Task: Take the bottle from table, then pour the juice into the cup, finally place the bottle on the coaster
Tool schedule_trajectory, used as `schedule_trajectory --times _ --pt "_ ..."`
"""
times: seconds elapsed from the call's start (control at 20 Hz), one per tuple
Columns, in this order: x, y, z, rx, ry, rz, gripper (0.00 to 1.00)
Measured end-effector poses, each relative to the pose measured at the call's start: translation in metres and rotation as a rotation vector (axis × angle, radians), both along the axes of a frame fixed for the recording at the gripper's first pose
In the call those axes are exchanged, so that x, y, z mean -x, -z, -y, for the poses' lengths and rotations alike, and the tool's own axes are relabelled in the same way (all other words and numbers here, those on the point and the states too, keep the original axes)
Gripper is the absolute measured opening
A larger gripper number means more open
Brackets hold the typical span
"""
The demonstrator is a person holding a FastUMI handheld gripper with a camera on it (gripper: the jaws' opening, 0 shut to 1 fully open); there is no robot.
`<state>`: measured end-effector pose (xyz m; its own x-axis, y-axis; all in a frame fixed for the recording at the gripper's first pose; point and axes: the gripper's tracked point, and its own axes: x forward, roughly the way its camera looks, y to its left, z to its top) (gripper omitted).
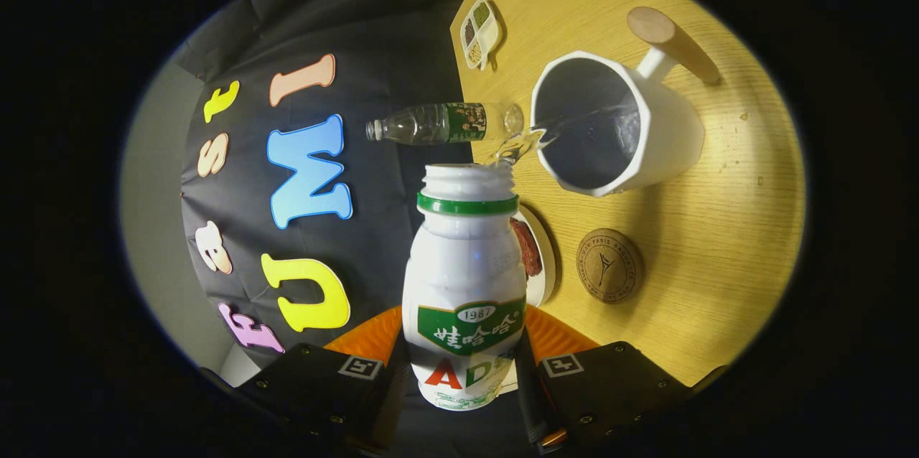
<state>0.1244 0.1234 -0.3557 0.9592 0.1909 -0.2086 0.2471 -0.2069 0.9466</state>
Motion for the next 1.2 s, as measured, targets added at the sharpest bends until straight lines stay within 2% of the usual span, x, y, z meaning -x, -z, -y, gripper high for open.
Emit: schedule_trajectory --times 1.2 --pt "-0.0046 -0.0029 0.0017 -0.029 0.025 -0.004 0.66"
